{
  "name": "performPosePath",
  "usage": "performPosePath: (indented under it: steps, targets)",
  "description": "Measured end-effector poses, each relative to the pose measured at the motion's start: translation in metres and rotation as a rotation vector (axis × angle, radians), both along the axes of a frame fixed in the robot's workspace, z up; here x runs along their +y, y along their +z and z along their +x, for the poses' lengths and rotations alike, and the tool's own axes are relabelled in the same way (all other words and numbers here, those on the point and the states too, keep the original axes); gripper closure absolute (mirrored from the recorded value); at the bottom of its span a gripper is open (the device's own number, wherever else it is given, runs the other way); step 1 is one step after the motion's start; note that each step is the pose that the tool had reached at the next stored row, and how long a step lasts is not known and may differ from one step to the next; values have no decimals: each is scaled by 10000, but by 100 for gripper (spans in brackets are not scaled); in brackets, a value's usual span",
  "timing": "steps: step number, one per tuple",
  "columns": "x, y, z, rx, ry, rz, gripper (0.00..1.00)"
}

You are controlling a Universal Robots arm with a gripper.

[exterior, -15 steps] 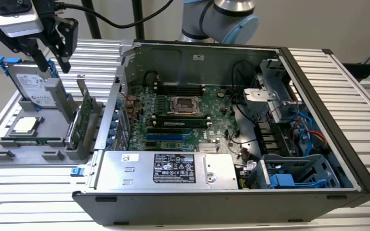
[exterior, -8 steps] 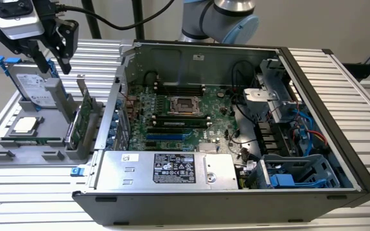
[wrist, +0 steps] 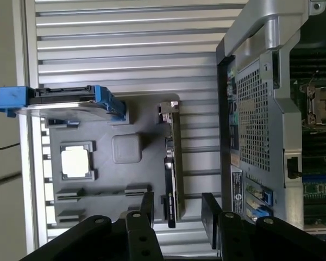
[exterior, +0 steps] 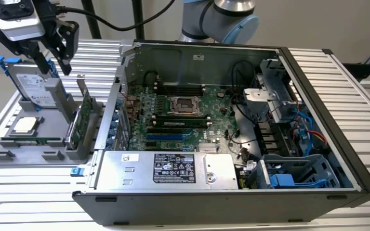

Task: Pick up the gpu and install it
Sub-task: 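Pick up the gpu and move the gpu toward the slot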

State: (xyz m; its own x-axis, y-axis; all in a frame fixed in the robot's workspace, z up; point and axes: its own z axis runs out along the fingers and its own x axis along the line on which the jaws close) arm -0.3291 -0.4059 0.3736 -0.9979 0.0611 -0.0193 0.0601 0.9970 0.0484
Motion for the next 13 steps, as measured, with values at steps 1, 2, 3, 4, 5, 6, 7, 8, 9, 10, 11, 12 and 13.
performPosePath:
  steps: [1, 2, 3, 4, 5, 6, 7, 8, 9, 10, 11, 12, 13]
  targets:
    - [0, -4, 0, 0, -1, 0, 0]
    - [-1, -9, 0, 0, -1, 0, 0]
    - [-1, -14, 0, 1, -1, 0, 0]
    - [-2, -20, 0, 0, 0, 0, 0]
    - [-4, -25, 0, 1, 0, 0, 0]
    - [-5, -30, 0, 1, 0, -1, 0]
    - [-6, -35, 0, 0, 0, 0, 0]
    - [-8, -40, 0, 2, 0, -1, 0]
    - [-9, -44, 0, 1, 0, -1, 0]
    - [-11, -49, 0, 1, 0, -1, 0]
    - [-12, -55, 0, 1, -1, -1, 0]
    - [-13, -59, 0, 1, 0, -1, 0]
    - [-14, -65, 0, 1, 0, -1, 0]
